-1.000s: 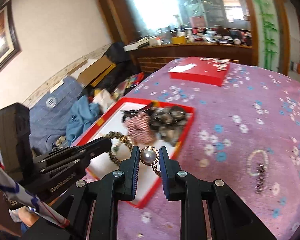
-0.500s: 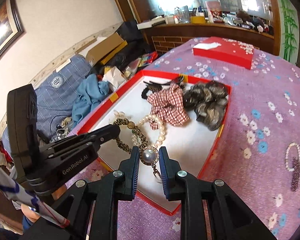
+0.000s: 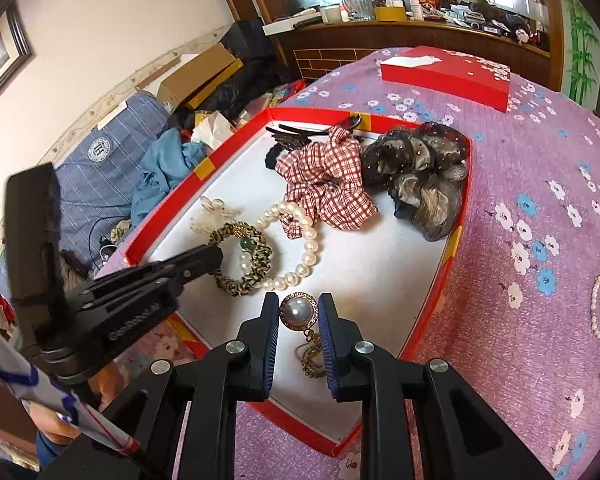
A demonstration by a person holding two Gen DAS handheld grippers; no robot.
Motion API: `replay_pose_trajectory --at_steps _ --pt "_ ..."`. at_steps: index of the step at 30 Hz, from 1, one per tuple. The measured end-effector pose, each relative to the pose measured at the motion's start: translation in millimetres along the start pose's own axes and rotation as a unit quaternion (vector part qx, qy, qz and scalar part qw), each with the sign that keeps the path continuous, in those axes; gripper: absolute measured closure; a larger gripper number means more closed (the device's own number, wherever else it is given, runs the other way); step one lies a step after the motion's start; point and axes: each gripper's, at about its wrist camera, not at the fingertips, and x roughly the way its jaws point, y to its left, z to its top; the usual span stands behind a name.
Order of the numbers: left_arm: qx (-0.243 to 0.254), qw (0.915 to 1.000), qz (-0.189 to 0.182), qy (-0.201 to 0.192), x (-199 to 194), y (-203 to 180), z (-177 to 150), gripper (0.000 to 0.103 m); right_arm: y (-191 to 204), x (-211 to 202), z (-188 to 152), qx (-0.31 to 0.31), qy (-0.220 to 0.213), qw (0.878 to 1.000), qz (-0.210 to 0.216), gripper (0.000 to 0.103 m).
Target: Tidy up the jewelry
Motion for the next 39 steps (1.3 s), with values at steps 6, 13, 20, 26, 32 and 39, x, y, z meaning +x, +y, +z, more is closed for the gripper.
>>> replay_pose_trajectory --at_steps 6,13,20,26,32,39 --pt "0.02 0.9997 0.016 0.003 3.0 -6.8 -4.5 0.097 1.6 10.8 -5.1 -0.006 0.016 1.0 0.005 0.081" --pt "0.032 0.9989 0.033 0.004 4.6 -12.0 -5.6 0.097 1.9 13.8 -10.5 -0.018 0.016 1.0 0.0 0.081" --pt "0.045 0.9974 0.055 0.0 5.7 -17.5 -6.4 0.096 5.2 12.1 -15.4 -0.031 0.005 0.999 -0.012 0.08" --pt "0.052 0.9966 0.064 -0.001 5.7 -20.2 -7.2 0.096 7.3 10.8 -19.3 -0.038 -0.002 0.999 -0.03 0.08" --pt "0.052 0.9965 0.065 -0.002 5.7 -19.8 -7.1 0.096 10.3 10.3 -20.8 -0.046 -0.007 0.998 -0.043 0.08" --pt "0.053 0.9965 0.065 -0.002 5.7 -19.8 -7.1 0.096 11.2 10.5 -21.5 -0.048 -0.008 0.998 -0.047 0.08"
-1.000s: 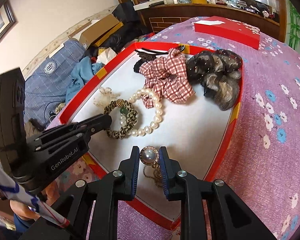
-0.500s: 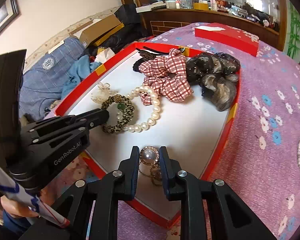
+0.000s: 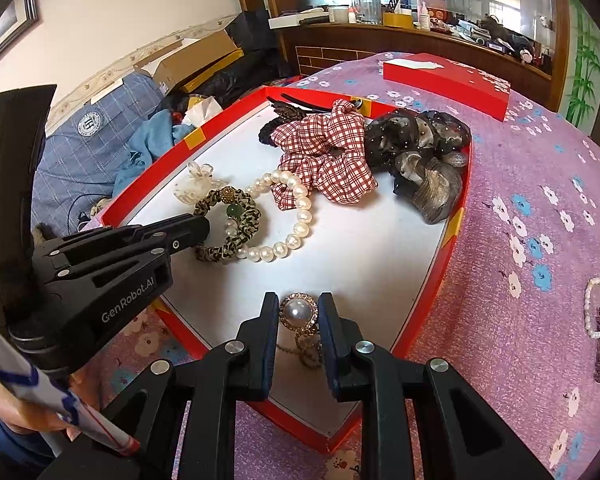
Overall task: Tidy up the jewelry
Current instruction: 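Lower the pearl brooch into the box and open the right tool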
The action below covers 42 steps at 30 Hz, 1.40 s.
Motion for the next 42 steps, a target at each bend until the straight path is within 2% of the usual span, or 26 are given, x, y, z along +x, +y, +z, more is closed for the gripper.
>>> replay_pose_trajectory --at_steps 20,24,35,42 --pt "0.002 1.0 0.005 0.001 -0.8 2.3 -0.1 0.095 2.2 -3.4 -4.9 -0.007 0.0 1.0 -0.008 0.08" --pt "0.001 0.9999 0.011 0.001 -1.4 6.9 -0.6 0.089 1.0 -5.5 -7.3 -0.006 0.0 1.0 -0.005 0.08" --pt "0.007 0.9996 0.028 0.002 -2.0 9.0 -2.8 0.086 1.5 -14.8 -14.7 -0.003 -0.002 1.0 0.0 0.08" --pt "0.001 0.9994 0.036 0.001 -3.1 8.2 -3.0 0.076 -5.0 -28.4 -18.6 0.004 -0.019 1.0 0.003 0.078"
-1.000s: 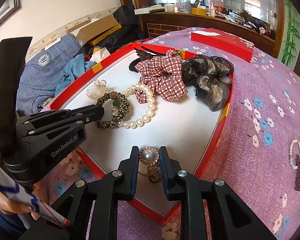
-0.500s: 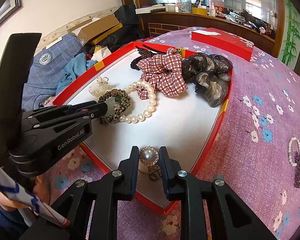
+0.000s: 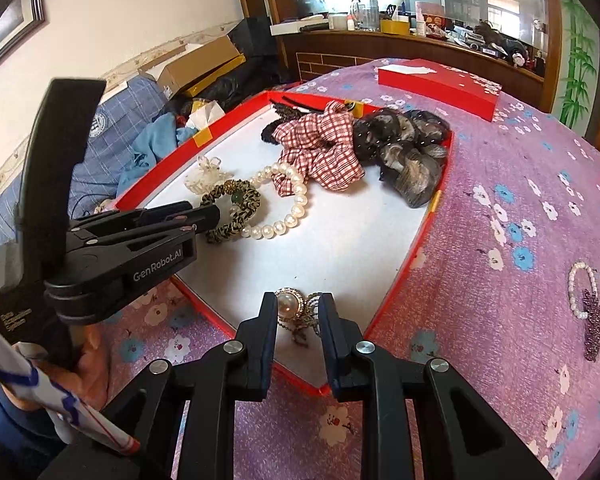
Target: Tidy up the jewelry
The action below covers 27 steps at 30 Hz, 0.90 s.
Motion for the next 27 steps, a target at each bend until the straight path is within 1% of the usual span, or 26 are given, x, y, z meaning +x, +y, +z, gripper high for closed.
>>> replay_pose_trajectory --at_steps 2,6,8,9,10,11,14,15,16,18,20,22,23,27 --pt "0.0 1.0 0.003 -0.003 -1.7 -3.1 -1.0 0.075 -2.3 -4.7 -1.2 0.003 -0.007 1.0 0.0 0.073" --pt "0.005 0.9998 0.017 -0.002 -3.8 -7.0 -2.6 0.068 -6.3 -13.9 -4.3 0.007 -0.019 1.0 0.003 0.073" --pt "0.011 0.9997 0.02 -0.003 -6.6 -10.8 -5.0 0.064 -9.8 -19.3 -5.6 0.01 -0.028 1.0 0.005 0.07" --pt "0.012 0.9997 0.021 -0.006 -8.5 -12.2 -6.1 0.057 -12.5 -22.7 -6.1 0.014 -0.034 0.999 0.004 0.069" --pt "0.01 0.9996 0.025 -0.013 -12.1 -12.8 -7.7 0.046 -15.7 -26.0 -6.6 0.018 -0.041 0.999 0.0 0.061" --pt "0.008 0.9995 0.025 -0.018 -14.7 -14.6 -8.6 0.042 -18.5 -28.4 -6.8 0.023 -0.047 0.999 -0.005 0.054" --pt "-0.002 0.9985 0.024 -0.049 -28.6 -15.0 -12.0 0.033 -26.7 -35.5 -6.7 0.035 -0.065 0.997 -0.018 0.049" --pt "-0.003 0.9983 0.025 -0.053 -31.0 -16.2 -12.3 0.025 -28.0 -36.9 -6.7 0.036 -0.069 0.997 -0.024 0.047" --pt "-0.006 0.9977 0.029 -0.061 -34.2 -18.2 -12.1 0.018 -28.9 -38.4 -7.4 0.038 -0.073 0.996 -0.03 0.043" --pt "-0.015 0.9958 0.041 -0.08 -42.2 -20.0 -14.2 0.017 -29.6 -41.4 -8.5 0.037 -0.079 0.995 -0.037 0.039" --pt "-0.021 0.9936 0.057 -0.095 -49.8 -22.7 -14.4 0.014 -29.8 -45.5 -8.9 0.034 -0.09 0.994 -0.05 0.028" --pt "-0.03 0.9911 0.069 -0.11 -58.4 -23.5 -13.6 0.007 -30.5 -49.2 -9.6 0.03 -0.098 0.993 -0.058 0.022" --pt "-0.034 0.9894 0.074 -0.12 -63.7 -23.4 -13.8 0.006 -30.2 -51.3 -9.7 0.028 -0.103 0.993 -0.059 0.018" --pt "-0.057 0.9815 0.109 -0.147 -76.8 -18.5 -15.3 0.002 -29.9 -55.8 -10.2 0.026 -0.112 0.991 -0.067 0.011"
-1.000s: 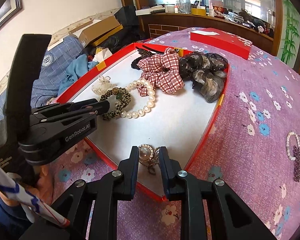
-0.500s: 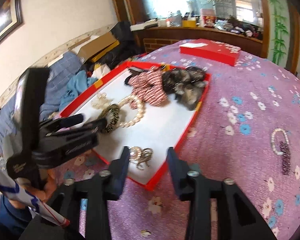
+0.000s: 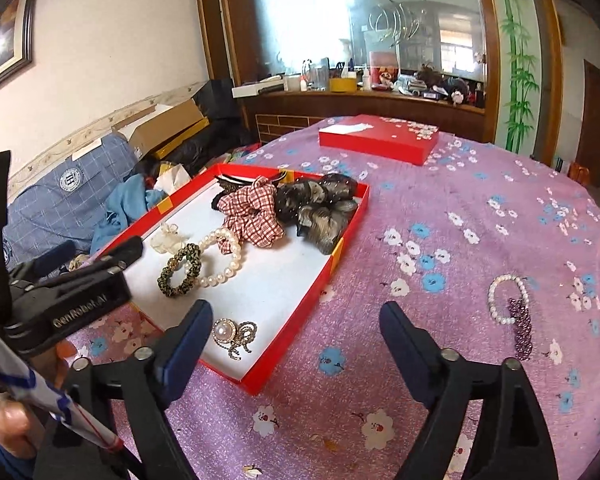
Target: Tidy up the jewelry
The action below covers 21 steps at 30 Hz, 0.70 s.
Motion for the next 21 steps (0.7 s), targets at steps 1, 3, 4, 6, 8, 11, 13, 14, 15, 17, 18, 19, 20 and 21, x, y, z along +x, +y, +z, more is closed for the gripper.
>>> replay_pose_trajectory --at_steps 1,3,4,6,8,11,13,14,15,17,18,19,20,21 --pt "-0.003 1.0 0.001 -0.001 -0.2 0.7 -0.4 0.002 -0.3 -1.0 -0.2 0.0 -0.002 1.0 -0.002 0.011" --pt "-0.006 0.9999 -0.011 -0.007 -0.3 3.5 -2.4 0.002 -0.3 -2.0 -0.6 -0.001 -0.005 1.0 -0.003 0.01" --pt "-0.005 0.9998 -0.017 -0.006 0.2 4.4 -2.7 0.002 -0.2 -2.2 -0.7 -0.002 -0.005 1.0 -0.003 0.01" --pt "0.003 0.9999 -0.005 -0.009 -0.2 3.3 -1.8 0.002 -0.2 -2.6 -0.9 -0.003 -0.006 1.0 -0.006 0.01" --pt "0.012 0.9997 0.013 -0.017 -2.2 0.3 -1.2 0.002 0.5 -2.6 -1.0 -0.005 -0.007 1.0 -0.009 0.01" --pt "0.039 0.9987 0.025 -0.025 -4.8 -11.2 -0.9 0.002 0.7 -2.3 -1.0 -0.007 -0.006 1.0 -0.009 0.01" --pt "0.053 0.9975 0.043 -0.019 -3.5 -18.0 -2.3 0.002 0.8 -1.7 -1.1 -0.009 -0.006 1.0 -0.012 0.01" --pt "0.056 0.9968 0.054 -0.014 -2.7 -20.0 -3.2 0.002 1.3 -1.4 -1.5 -0.01 -0.005 1.0 -0.014 0.01" --pt "0.057 0.9962 0.064 -0.013 -2.2 -22.1 -4.6 0.002 1.6 -0.8 -1.8 -0.012 -0.004 1.0 -0.015 0.01" --pt "0.062 0.9954 0.071 -0.016 -1.5 -24.1 -6.8 0.002 2.3 -0.4 -2.3 -0.014 -0.003 1.0 -0.018 0.01" --pt "0.062 0.9953 0.073 -0.015 -0.9 -23.4 -7.3 0.002 2.7 -0.5 -2.4 -0.016 -0.004 1.0 -0.018 0.01" --pt "0.059 0.9956 0.072 -0.012 0.4 -23.0 -7.6 0.002 2.8 -0.3 -2.5 -0.017 -0.003 1.0 -0.018 0.01" --pt "0.056 0.996 0.069 -0.01 1.0 -21.8 -8.2 0.002 3.2 0.2 -2.6 -0.018 -0.002 1.0 -0.018 0.01" --pt "0.053 0.9964 0.066 -0.007 2.5 -20.7 -8.7 0.002 3.6 0.5 -2.8 -0.019 -0.001 1.0 -0.019 0.01"
